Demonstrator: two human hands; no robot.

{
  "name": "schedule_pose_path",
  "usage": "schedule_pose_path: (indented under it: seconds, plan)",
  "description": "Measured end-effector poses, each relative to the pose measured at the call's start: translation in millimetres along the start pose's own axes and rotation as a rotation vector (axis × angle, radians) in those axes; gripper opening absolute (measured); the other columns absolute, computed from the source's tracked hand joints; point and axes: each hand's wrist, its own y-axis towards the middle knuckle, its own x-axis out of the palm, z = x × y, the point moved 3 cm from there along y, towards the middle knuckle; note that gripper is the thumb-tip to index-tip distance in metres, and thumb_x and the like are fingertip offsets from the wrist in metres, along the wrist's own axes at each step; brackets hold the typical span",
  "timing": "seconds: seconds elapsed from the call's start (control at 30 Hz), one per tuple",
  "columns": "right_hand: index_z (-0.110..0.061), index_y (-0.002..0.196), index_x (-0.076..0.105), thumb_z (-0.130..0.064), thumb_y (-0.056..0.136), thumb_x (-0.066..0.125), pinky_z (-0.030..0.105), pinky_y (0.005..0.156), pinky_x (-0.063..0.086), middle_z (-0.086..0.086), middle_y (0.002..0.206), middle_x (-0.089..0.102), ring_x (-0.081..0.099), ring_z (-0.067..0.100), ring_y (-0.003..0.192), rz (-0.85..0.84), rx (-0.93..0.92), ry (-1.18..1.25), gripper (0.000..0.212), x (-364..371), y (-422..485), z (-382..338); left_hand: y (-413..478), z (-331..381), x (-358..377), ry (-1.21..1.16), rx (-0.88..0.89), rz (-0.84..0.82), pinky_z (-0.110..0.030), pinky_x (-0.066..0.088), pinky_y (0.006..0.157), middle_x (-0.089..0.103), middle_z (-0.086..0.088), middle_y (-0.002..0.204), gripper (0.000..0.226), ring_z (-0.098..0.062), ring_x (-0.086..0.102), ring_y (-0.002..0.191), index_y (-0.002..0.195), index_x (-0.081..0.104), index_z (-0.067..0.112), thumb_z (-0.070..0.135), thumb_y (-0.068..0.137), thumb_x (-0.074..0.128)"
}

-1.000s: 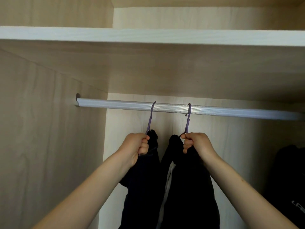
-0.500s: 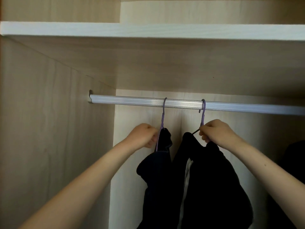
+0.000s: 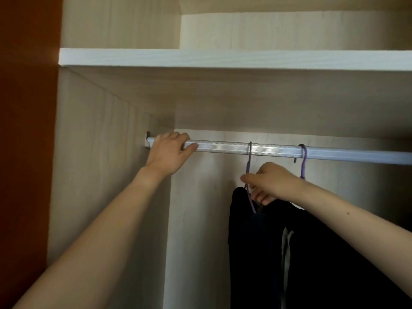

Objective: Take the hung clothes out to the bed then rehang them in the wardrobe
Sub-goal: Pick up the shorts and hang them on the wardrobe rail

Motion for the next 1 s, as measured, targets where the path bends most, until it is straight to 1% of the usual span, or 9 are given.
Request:
schedule_pose_path:
  seconds: [0.13, 0.2, 0.37, 0.57, 0.67, 0.77, 0.83, 0.9, 1.0]
  plan:
    - [0.002, 0.068, 0.063, -0.004, 0.084, 0.054, 0.021, 0.043, 0.043, -0.003, 0.034, 0.056, 0.046, 0.004, 0.027, 0.033, -0.003, -0.152, 0.019, 15, 12, -6, -1, -2, 1, -0.037, 0.003, 0.018, -0.03, 0.02, 0.072, 0.053, 0.006, 0.077, 0.034, -0.018, 0.047, 0.079, 0.082, 0.051, 0.024, 0.053, 0.093, 0.038]
    - [0.0, 0.073, 0.066, -0.002, 0.081, 0.057, 0.022, 0.045, 0.038, -0.004, 0.027, 0.048, 0.047, 0.007, 0.032, 0.081, -0.012, -0.204, 0.013, 21, 13, -8, -1, -2, 2, -0.065, 0.006, 0.018, -0.029, 0.02, 0.073, 0.048, 0.01, 0.074, 0.029, -0.015, 0.043, 0.078, 0.079, 0.046, 0.027, 0.051, 0.094, 0.038]
    - [0.005, 0.088, 0.069, -0.004, 0.083, 0.055, 0.023, 0.048, 0.037, 0.006, 0.06, 0.052, 0.047, 0.014, 0.051, 0.094, -0.065, -0.16, 0.017, 53, 19, -22, 0, -2, 5, -0.104, -0.019, 0.035, -0.028, 0.017, 0.074, 0.044, 0.011, 0.07, 0.028, -0.015, 0.043, 0.079, 0.077, 0.045, 0.026, 0.045, 0.095, 0.037]
    - [-0.001, 0.077, 0.065, -0.003, 0.085, 0.051, 0.019, 0.045, 0.039, 0.004, 0.06, 0.055, 0.049, 0.012, 0.051, 0.052, -0.132, -0.112, 0.016, 83, 28, -47, 0, -1, 4, -0.112, -0.047, 0.017, -0.029, 0.016, 0.072, 0.051, 0.008, 0.08, 0.028, -0.015, 0.042, 0.082, 0.08, 0.048, 0.025, 0.041, 0.097, 0.033]
    - [0.002, 0.081, 0.066, -0.004, 0.082, 0.052, 0.02, 0.045, 0.037, 0.003, 0.063, 0.055, 0.051, 0.013, 0.055, 0.052, -0.142, -0.107, 0.016, 97, 31, -57, 0, -1, 5, -0.102, -0.04, 0.017, -0.029, 0.018, 0.073, 0.053, 0.006, 0.081, 0.029, -0.017, 0.044, 0.083, 0.081, 0.049, 0.024, 0.042, 0.097, 0.032]
    - [0.005, 0.09, 0.07, -0.009, 0.082, 0.053, 0.024, 0.056, 0.044, 0.011, 0.074, 0.063, 0.059, 0.023, 0.069, 0.028, -0.176, -0.13, 0.023, 105, 28, -64, 1, -3, 7, -0.084, -0.024, 0.026, -0.033, 0.024, 0.075, 0.057, 0.004, 0.085, 0.031, -0.021, 0.049, 0.087, 0.083, 0.054, 0.023, 0.043, 0.097, 0.034]
    - [0.002, 0.085, 0.066, -0.015, 0.089, 0.052, 0.026, 0.065, 0.046, 0.013, 0.083, 0.065, 0.058, 0.023, 0.076, 0.012, -0.233, -0.212, 0.023, 97, 21, -66, 1, -6, 8, -0.071, -0.023, 0.031, -0.036, 0.027, 0.078, 0.054, 0.006, 0.084, 0.031, -0.023, 0.051, 0.088, 0.085, 0.055, 0.023, 0.043, 0.096, 0.034]
    - [-0.008, 0.078, 0.053, -0.028, 0.093, 0.05, 0.024, 0.066, 0.039, 0.01, 0.083, 0.058, 0.054, 0.023, 0.08, 0.092, -0.267, -0.367, 0.025, 68, 11, -60, 2, -7, 9, -0.066, -0.014, 0.032, -0.036, 0.027, 0.078, 0.051, 0.007, 0.083, 0.031, -0.022, 0.049, 0.086, 0.086, 0.055, 0.024, 0.043, 0.097, 0.034]
    - [-0.011, 0.082, 0.046, -0.031, 0.09, 0.051, 0.026, 0.064, 0.035, 0.01, 0.089, 0.061, 0.058, 0.03, 0.091, 0.394, -0.22, -0.589, 0.022, -1, -8, -38, 3, -7, 11, -0.059, 0.002, 0.041, -0.038, 0.031, 0.079, 0.052, 0.006, 0.08, 0.032, -0.02, 0.046, 0.081, 0.083, 0.054, 0.026, 0.044, 0.097, 0.032]
